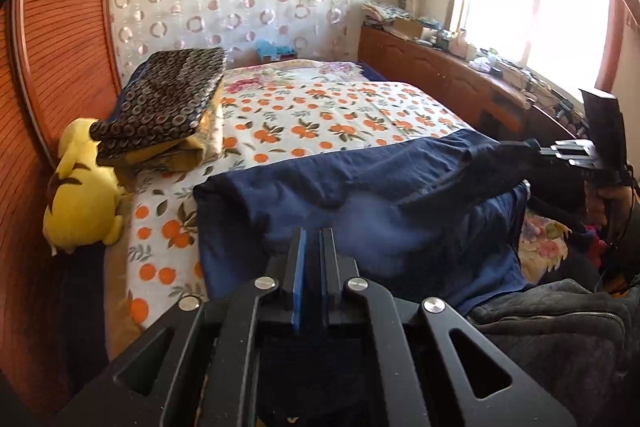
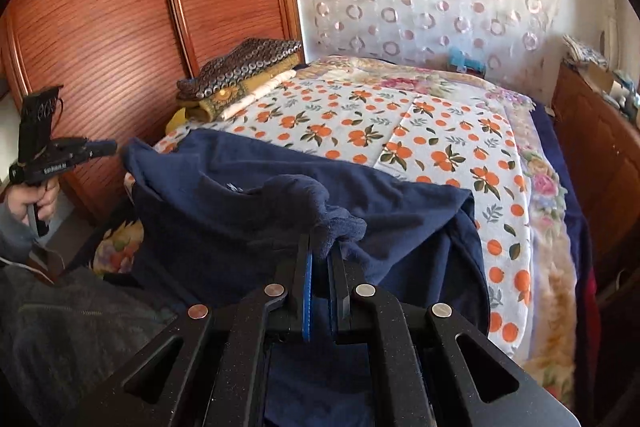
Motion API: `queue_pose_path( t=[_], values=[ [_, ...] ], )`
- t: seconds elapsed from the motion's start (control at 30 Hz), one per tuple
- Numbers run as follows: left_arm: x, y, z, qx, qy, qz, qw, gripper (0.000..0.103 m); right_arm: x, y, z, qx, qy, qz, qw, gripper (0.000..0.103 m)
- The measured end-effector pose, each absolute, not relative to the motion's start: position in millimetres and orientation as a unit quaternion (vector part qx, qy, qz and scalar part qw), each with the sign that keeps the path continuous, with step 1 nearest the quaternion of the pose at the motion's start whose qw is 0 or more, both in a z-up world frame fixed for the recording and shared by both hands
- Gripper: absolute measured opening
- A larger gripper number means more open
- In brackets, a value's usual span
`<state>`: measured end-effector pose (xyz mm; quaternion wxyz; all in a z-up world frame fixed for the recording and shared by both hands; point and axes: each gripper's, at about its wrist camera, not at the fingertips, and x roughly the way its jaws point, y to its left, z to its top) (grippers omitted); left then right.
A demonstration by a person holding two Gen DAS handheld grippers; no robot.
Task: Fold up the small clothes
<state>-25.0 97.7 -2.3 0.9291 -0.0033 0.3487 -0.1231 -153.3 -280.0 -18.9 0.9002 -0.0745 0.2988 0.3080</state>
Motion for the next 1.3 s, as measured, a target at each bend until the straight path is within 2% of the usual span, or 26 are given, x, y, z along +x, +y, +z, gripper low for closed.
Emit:
queue_pose_path(
  t=[0.13, 0.17, 0.2, 0.23, 0.33, 0.37, 0.4, 0.43, 0.5, 0.6, 0.7, 0.77, 1.3],
  values=[
    [-13, 106, -24, -0.024, 0.373, -0.110, 0.921, 0.008, -139, -271, -40, -0.097, 0.327, 0.284, 0.896, 0.006],
    [-11, 106, -29, -0.024, 0.377, -0.109, 0.919, 0.013, -138, -269, -41, -0.094, 0.333, 0.281, 0.895, 0.006],
    [-10, 106, -34, -0.022, 0.380, -0.107, 0.919, 0.030, -136, -269, -44, -0.088, 0.340, 0.283, 0.892, 0.006],
    [-8, 106, -39, -0.019, 0.379, -0.100, 0.920, 0.043, -134, -268, -44, -0.085, 0.344, 0.285, 0.891, 0.006],
    [-2, 107, -49, -0.017, 0.387, -0.085, 0.918, 0.045, -133, -271, -44, -0.081, 0.349, 0.281, 0.890, 0.006],
    [1, 108, -52, -0.017, 0.389, -0.076, 0.918, 0.050, -133, -272, -43, -0.079, 0.350, 0.281, 0.890, 0.007],
    [2, 109, -55, -0.017, 0.389, -0.071, 0.918, 0.060, -133, -272, -42, -0.079, 0.351, 0.279, 0.890, 0.008],
    [3, 109, -57, -0.017, 0.389, -0.069, 0.918, 0.066, -132, -273, -42, -0.079, 0.352, 0.275, 0.891, 0.008],
    [6, 109, -61, -0.018, 0.390, -0.069, 0.918, 0.067, -132, -273, -42, -0.078, 0.355, 0.273, 0.891, 0.009],
    [13, 109, -67, -0.020, 0.397, -0.062, 0.916, 0.067, -136, -272, -43, -0.083, 0.356, 0.267, 0.892, 0.016],
    [24, 114, -70, -0.033, 0.395, -0.059, 0.916, 0.067, -137, -273, -42, -0.086, 0.353, 0.261, 0.894, 0.029],
    [34, 118, -72, -0.047, 0.399, -0.058, 0.914, 0.067, -135, -275, -42, -0.086, 0.352, 0.251, 0.897, 0.046],
    [123, 138, -72, -0.033, 0.390, -0.022, 0.920, 0.067, -57, -268, -51, -0.073, 0.319, 0.197, 0.924, 0.060]
  ],
)
